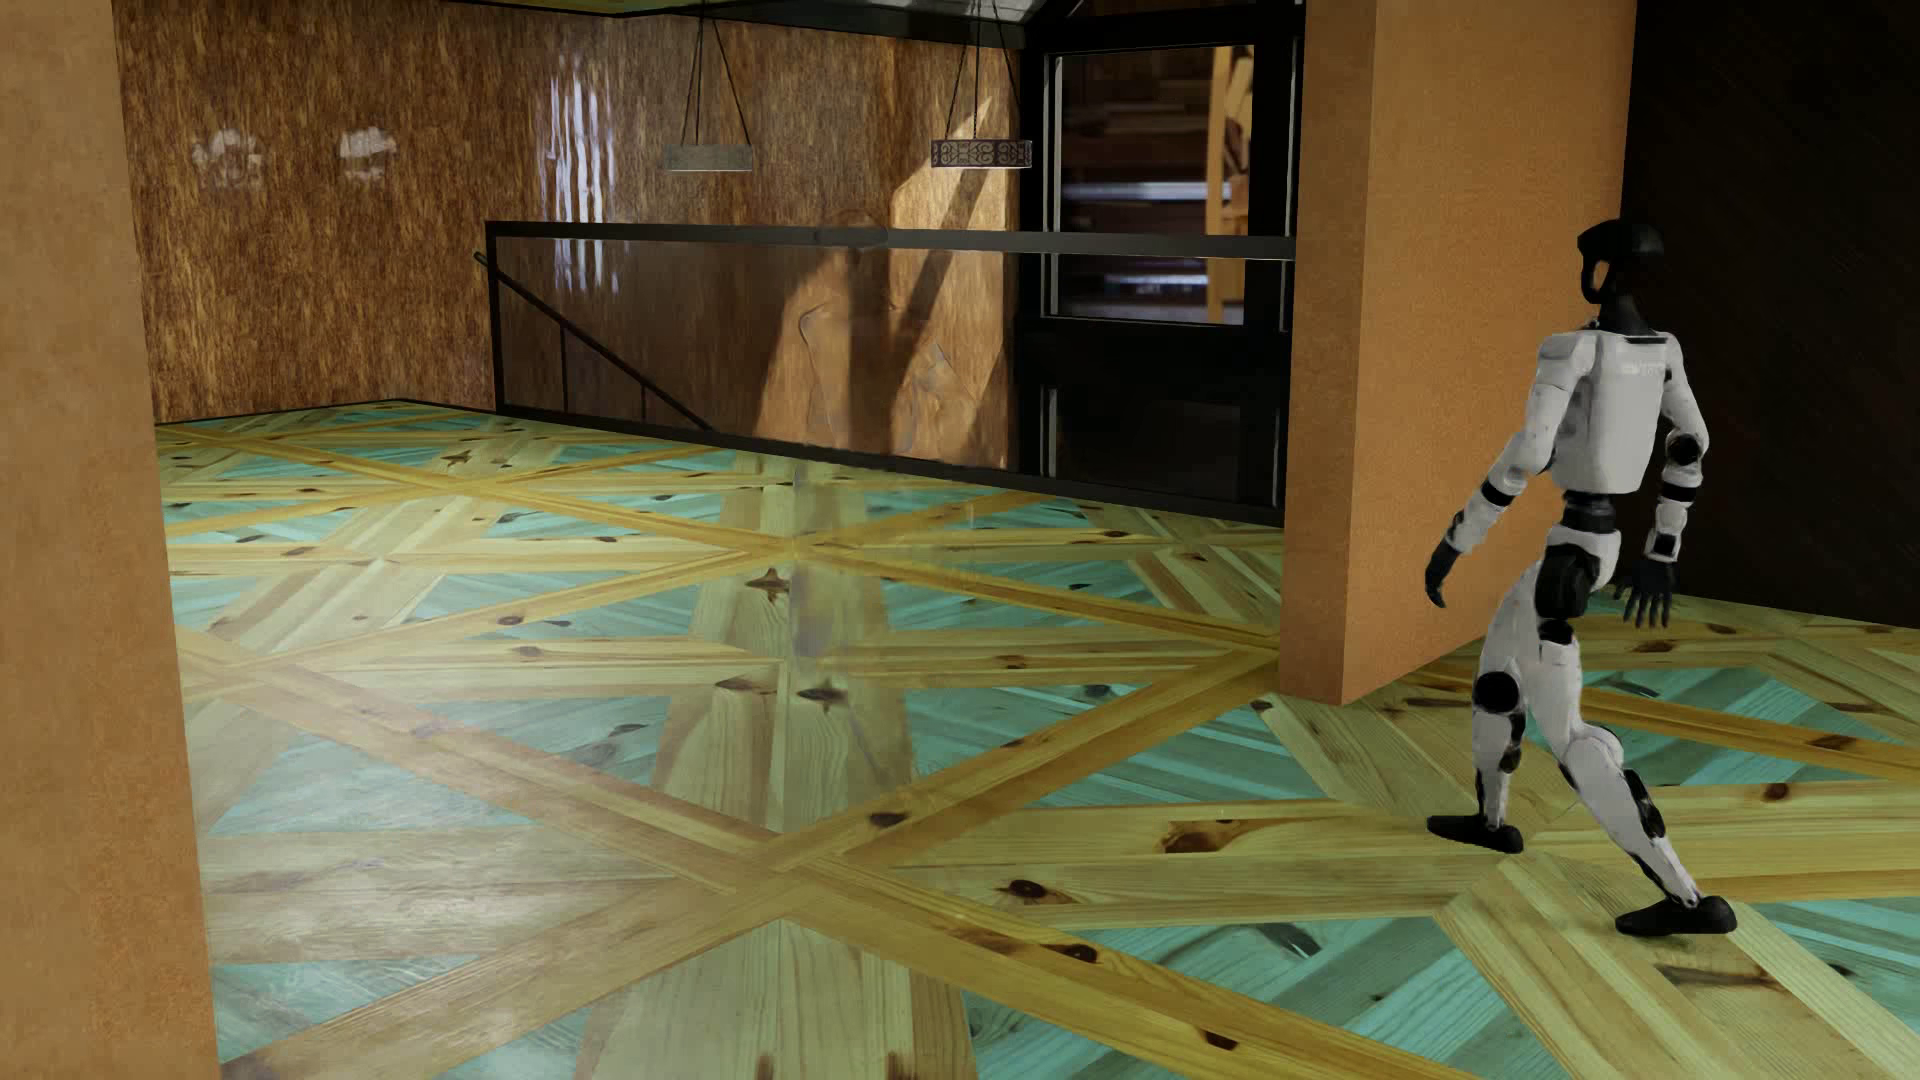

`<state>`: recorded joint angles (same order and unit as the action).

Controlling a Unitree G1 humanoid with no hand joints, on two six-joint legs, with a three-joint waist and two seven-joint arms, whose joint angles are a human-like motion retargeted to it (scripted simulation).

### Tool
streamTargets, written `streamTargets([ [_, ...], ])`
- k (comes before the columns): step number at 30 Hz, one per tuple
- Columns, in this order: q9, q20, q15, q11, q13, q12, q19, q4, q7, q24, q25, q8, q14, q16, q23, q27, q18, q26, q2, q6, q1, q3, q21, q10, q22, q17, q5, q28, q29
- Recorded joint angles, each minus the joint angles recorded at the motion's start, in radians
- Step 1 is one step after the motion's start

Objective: Face left

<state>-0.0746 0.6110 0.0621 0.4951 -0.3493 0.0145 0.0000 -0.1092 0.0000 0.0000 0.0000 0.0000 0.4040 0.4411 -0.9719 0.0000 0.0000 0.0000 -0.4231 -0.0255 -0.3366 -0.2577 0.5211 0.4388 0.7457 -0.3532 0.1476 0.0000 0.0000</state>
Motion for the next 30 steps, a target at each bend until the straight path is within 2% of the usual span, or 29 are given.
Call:
streamTargets([
  [1,-0.014,-0.058,-0.008,0.093,0.008,0.021,0.000,0.030,0.000,0.000,0.000,0.000,-0.054,0.002,-0.013,0.000,0.000,0.000,-0.019,0.016,-0.048,-0.029,0.019,0.036,-0.030,-0.003,-0.029,0.000,0.000],
  [2,0.004,-0.087,-0.066,0.184,0.007,0.041,0.000,0.059,0.000,0.000,0.000,0.000,-0.176,-0.015,-0.032,0.000,0.000,0.000,-0.044,0.034,-0.038,-0.049,0.025,0.132,-0.016,-0.002,-0.048,0.000,0.000],
  [3,-0.003,-0.100,-0.032,0.272,0.010,0.074,0.000,0.108,0.000,0.000,0.000,0.000,-0.386,-0.049,-0.060,0.000,0.000,0.000,-0.014,0.070,-0.008,-0.057,0.024,0.307,0.017,-0.001,-0.100,0.000,0.000],
  [4,-0.001,-0.087,0.023,0.287,0.024,0.104,0.000,0.101,0.000,0.000,0.000,0.000,-0.563,-0.061,-0.069,0.000,0.000,0.000,0.019,0.066,0.109,-0.034,0.007,0.566,0.032,0.006,-0.134,0.000,0.000],
  [5,-0.022,-0.061,0.075,0.279,0.027,0.115,0.000,0.122,0.000,0.000,0.000,0.000,-0.569,-0.075,-0.048,0.000,0.000,0.000,0.089,0.074,0.230,-0.013,-0.026,0.835,0.054,0.013,-0.178,0.000,0.000],
  [6,-0.041,0.015,0.099,0.243,0.043,0.115,0.000,0.119,0.000,0.000,0.000,0.000,-0.502,-0.074,-0.018,0.000,0.000,0.000,0.186,0.060,0.349,0.024,-0.015,0.991,0.071,0.012,-0.169,0.000,0.000],
  [7,-0.042,0.013,0.109,0.203,0.050,0.139,0.000,0.089,0.000,0.000,0.000,0.000,-0.484,-0.097,0.024,0.000,0.000,0.000,0.268,0.028,0.457,0.083,-0.020,1.010,0.100,0.015,-0.146,0.000,0.000],
  [8,-0.053,0.036,0.123,0.162,0.072,0.189,0.000,0.083,0.000,0.000,0.000,0.000,-0.516,-0.071,0.068,0.000,0.000,0.000,0.335,0.001,0.547,0.156,-0.009,0.914,0.033,0.012,-0.142,0.000,0.000],
  [9,-0.064,0.094,0.137,0.127,0.092,0.193,0.000,0.068,0.000,0.000,0.000,0.000,-0.609,-0.088,0.105,0.000,0.000,0.000,0.420,-0.010,0.598,0.206,-0.005,0.711,0.128,-0.002,-0.118,0.000,0.000],
  [10,-0.050,0.053,0.154,0.084,0.103,0.224,0.000,0.069,0.000,0.000,0.000,0.000,-0.667,-0.098,0.151,0.000,0.000,0.000,0.476,-0.017,0.661,0.255,-0.031,0.476,0.155,-0.004,-0.119,0.000,0.000],
  [11,-0.041,0.045,0.185,0.043,0.110,0.248,0.000,0.058,0.000,0.000,0.000,0.000,-0.576,-0.098,0.189,0.000,0.000,0.000,0.562,-0.021,0.673,0.284,-0.047,0.225,0.183,-0.012,-0.115,0.000,0.000],
  [12,-0.024,0.075,0.226,0.010,0.123,0.265,0.000,0.048,0.000,0.000,0.000,0.000,-0.176,-0.092,0.227,0.000,0.000,0.000,0.625,-0.008,0.669,0.299,-0.082,0.110,0.188,-0.024,-0.135,0.000,0.000],
  [13,0.003,0.097,0.286,0.008,0.127,0.288,0.000,0.057,0.000,0.000,0.000,0.000,-0.484,-0.081,0.255,0.000,0.000,0.000,0.660,-0.002,0.690,0.309,-0.112,-0.278,0.187,-0.039,-0.140,0.000,0.000],
  [14,0.012,0.120,0.326,0.010,0.134,0.309,0.000,0.059,0.000,0.000,0.000,0.000,-0.548,-0.076,0.256,0.000,0.000,0.000,0.690,0.008,0.709,0.321,-0.139,-0.334,0.197,-0.047,-0.157,0.000,0.000],
  [15,0.003,0.138,0.337,0.034,0.127,0.318,0.000,0.044,0.000,0.000,0.000,0.000,-0.163,-0.073,0.248,0.000,0.000,0.000,0.722,-0.005,0.745,0.339,-0.174,0.053,0.210,-0.041,-0.153,0.000,0.000],
  [16,0.003,0.140,0.303,0.092,0.111,0.329,0.000,0.011,0.000,0.000,0.000,0.000,-0.276,-0.069,0.222,0.000,0.000,0.000,0.744,-0.018,0.750,0.344,-0.209,0.089,0.220,-0.032,-0.146,0.000,0.000],
  [17,0.009,0.125,0.161,0.257,0.099,0.340,0.000,-0.045,0.000,0.000,0.000,0.000,-0.451,-0.066,0.191,0.000,0.000,0.000,0.692,-0.064,0.751,0.339,-0.221,0.086,0.232,-0.014,-0.092,0.000,0.000],
  [18,-0.012,0.136,-0.043,0.489,0.075,0.345,0.000,-0.087,0.000,0.000,0.000,0.000,-0.573,-0.061,0.143,0.000,0.000,0.000,0.641,-0.085,0.732,0.320,-0.212,0.161,0.252,0.002,-0.048,0.000,0.000],
  [19,-0.023,0.120,-0.036,0.728,0.056,0.338,0.000,-0.121,0.000,0.000,0.000,0.000,-0.600,-0.057,0.119,0.000,0.000,0.000,0.525,-0.092,0.701,0.300,-0.207,0.198,0.246,0.008,-0.017,0.000,0.000],
  [20,-0.057,0.091,0.083,0.849,0.049,0.331,0.000,-0.138,0.000,0.000,0.000,0.000,-0.588,-0.050,0.101,0.000,0.000,0.000,0.418,-0.093,0.618,0.302,-0.185,0.186,0.219,0.010,0.000,0.000,0.000],
  [21,-0.061,0.062,0.129,0.822,0.046,0.312,0.000,-0.130,0.000,0.000,0.000,0.000,-0.536,-0.054,0.070,0.000,0.000,0.000,0.316,-0.065,0.553,0.256,-0.160,0.165,0.204,0.011,-0.009,0.000,0.000],
  [23,-0.068,0.054,0.168,0.493,0.013,0.271,0.000,-0.124,0.000,0.000,0.000,0.000,-0.409,-0.037,0.062,0.000,0.000,0.000,0.213,-0.006,0.431,0.138,-0.145,0.141,0.118,-0.009,-0.023,0.000,0.000],
  [24,-0.058,0.026,0.140,0.273,-0.019,0.249,0.000,-0.119,0.000,0.000,0.000,0.000,-0.344,-0.038,0.067,0.000,0.000,0.000,0.188,0.017,0.375,0.112,-0.168,0.114,0.093,-0.017,-0.018,0.000,0.000],
  [25,-0.053,-0.010,-0.097,0.072,-0.042,0.231,0.000,-0.119,0.000,0.000,0.000,0.000,-0.286,-0.032,0.067,0.000,0.000,0.000,0.186,0.030,0.324,0.100,-0.156,0.097,0.057,-0.018,-0.013,0.000,0.000],
  [26,-0.023,-0.045,-0.401,0.012,-0.066,0.212,0.000,-0.103,0.000,0.000,0.000,0.000,-0.217,-0.018,0.060,0.000,0.000,0.000,0.127,0.047,0.321,0.085,-0.167,0.115,0.026,-0.016,0.003,0.000,0.000],
  [27,-0.016,-0.068,-0.489,0.041,-0.092,0.200,0.000,-0.102,0.000,0.000,0.000,0.000,-0.142,0.000,0.058,0.000,0.000,0.000,0.106,0.041,0.271,0.066,-0.159,0.131,-0.002,-0.014,0.031,0.000,0.000],
  [28,-0.031,-0.075,-0.367,0.134,-0.118,0.194,0.000,-0.104,0.000,0.000,0.000,0.000,-0.100,0.012,0.063,0.000,0.000,0.000,0.134,0.039,0.206,0.043,-0.172,0.167,-0.026,-0.013,0.044,0.000,0.000],
  [29,-0.030,-0.091,-0.209,0.170,-0.106,0.188,0.000,-0.086,0.000,0.000,0.000,0.000,-0.137,0.008,0.042,0.000,0.000,0.000,0.152,0.060,0.222,0.018,-0.142,0.248,-0.034,-0.017,0.015,0.000,0.000],
  [30,-0.036,-0.137,-0.098,0.213,-0.081,0.177,0.000,-0.068,0.000,0.000,0.000,0.000,-0.260,-0.030,0.017,0.000,0.000,0.000,0.182,0.081,0.273,-0.010,-0.131,0.365,-0.007,-0.016,0.018,0.000,0.000],
])
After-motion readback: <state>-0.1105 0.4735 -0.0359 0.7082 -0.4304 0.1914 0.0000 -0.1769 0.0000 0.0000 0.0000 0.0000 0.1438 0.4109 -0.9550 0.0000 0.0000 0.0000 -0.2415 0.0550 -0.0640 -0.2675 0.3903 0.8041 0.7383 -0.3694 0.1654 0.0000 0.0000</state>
